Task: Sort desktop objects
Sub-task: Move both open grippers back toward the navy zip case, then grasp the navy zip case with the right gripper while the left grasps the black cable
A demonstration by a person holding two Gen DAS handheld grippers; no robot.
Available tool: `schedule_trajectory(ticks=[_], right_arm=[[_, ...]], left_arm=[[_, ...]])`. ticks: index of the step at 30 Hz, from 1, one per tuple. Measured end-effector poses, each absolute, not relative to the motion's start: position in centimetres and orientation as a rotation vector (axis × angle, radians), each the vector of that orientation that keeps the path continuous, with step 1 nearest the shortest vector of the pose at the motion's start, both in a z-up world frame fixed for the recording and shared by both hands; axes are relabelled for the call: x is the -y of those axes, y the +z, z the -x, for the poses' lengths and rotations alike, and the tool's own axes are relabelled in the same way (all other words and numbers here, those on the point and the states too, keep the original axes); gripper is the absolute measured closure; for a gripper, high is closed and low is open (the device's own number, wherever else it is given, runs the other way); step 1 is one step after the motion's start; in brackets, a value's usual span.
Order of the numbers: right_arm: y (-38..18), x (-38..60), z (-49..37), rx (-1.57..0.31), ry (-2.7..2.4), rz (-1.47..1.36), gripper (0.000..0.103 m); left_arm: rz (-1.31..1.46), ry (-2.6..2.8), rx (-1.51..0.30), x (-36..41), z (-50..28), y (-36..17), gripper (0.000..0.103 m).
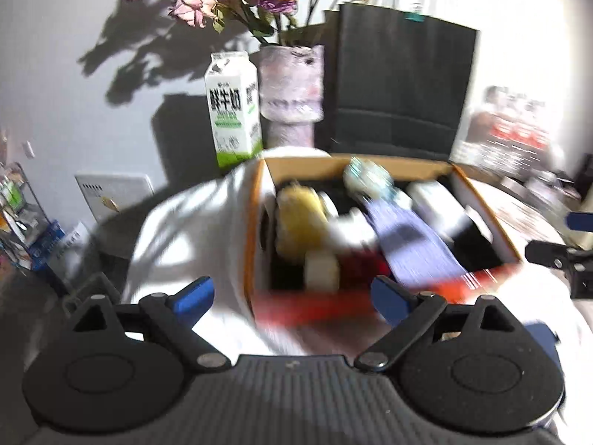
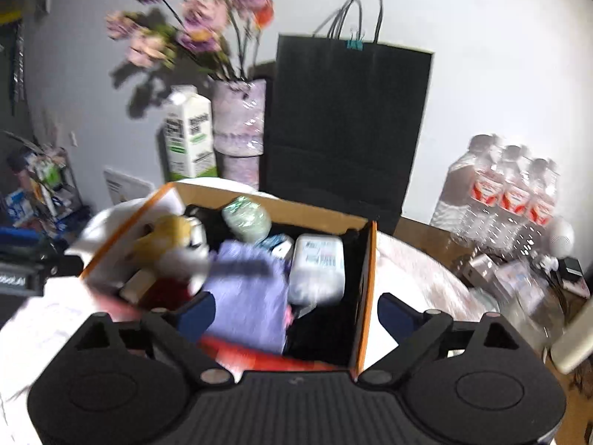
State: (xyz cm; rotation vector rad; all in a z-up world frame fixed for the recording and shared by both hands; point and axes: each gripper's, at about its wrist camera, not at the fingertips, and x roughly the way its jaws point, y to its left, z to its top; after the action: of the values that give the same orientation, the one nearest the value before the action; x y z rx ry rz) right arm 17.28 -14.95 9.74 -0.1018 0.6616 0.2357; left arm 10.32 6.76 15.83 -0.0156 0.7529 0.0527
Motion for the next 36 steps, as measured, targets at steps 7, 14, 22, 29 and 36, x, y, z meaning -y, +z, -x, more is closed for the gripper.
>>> schedule_trajectory(ticks=[7,14,22,29,36], right_arm=[[9.3,16.6,-3.1,-0.551,0.306,0.090,0.001],[4.3,16.3,8.5,-0.466,0.158,0.092,0.000],[0.4,15.6,9.6,-0.552,0.112,0.093,0.000],[-1.2,17.0,5.7,-0.549,0.080,-0.005,0.005],[-2.5,16.6,0.0,-0.554,0.038,0.039,0.013]], left_arm=[[0.082,-0.065,-0.725,-7.4,2.9,16.3,0.001],[0.092,-0.113,-0.597,-6.7,12.6,11.1,0.000],[0.100,-0.071,-0.605,-5.5,11.8,7.0,0.000],[0.037,-0.091,-0.530,-3.3,6.4,6.3,0.001],[0.077,-0.175,-0.598,0.5,-3.9,4.9,0.016]])
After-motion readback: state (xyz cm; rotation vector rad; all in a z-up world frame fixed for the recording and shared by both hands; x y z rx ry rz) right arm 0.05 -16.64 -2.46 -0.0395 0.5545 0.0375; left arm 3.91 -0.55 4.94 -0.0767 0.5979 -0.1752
